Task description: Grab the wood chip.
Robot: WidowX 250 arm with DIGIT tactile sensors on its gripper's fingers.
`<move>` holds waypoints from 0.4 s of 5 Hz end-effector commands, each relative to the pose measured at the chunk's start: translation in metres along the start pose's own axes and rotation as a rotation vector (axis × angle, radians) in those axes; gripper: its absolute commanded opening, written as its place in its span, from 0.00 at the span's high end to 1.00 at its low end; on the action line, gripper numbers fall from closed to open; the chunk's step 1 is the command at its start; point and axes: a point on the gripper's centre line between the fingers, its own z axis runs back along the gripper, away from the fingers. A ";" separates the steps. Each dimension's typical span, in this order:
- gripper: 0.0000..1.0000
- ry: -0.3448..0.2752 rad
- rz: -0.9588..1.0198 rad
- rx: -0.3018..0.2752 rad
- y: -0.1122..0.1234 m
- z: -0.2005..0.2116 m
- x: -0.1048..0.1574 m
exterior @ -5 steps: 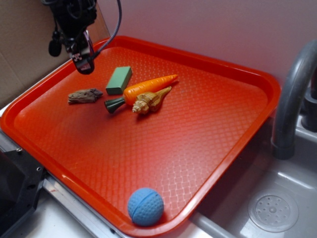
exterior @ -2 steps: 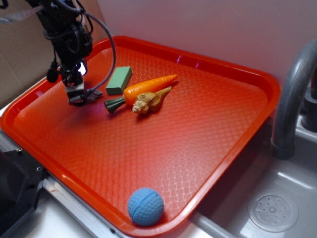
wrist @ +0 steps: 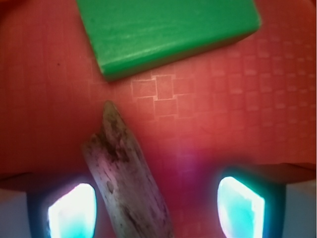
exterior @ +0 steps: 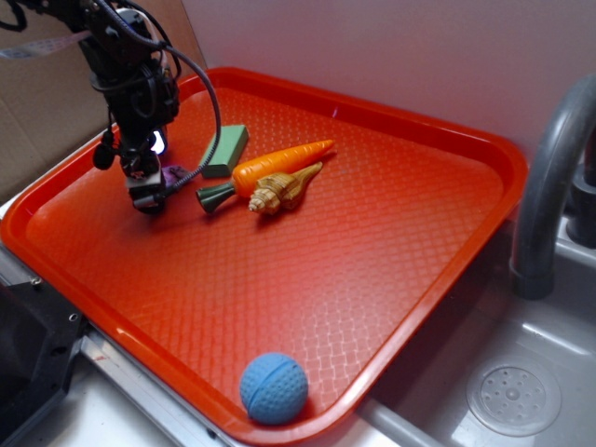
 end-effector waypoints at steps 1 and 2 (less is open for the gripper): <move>0.00 0.016 -0.041 -0.001 -0.014 -0.007 -0.003; 0.00 0.031 -0.064 0.005 -0.022 -0.012 -0.001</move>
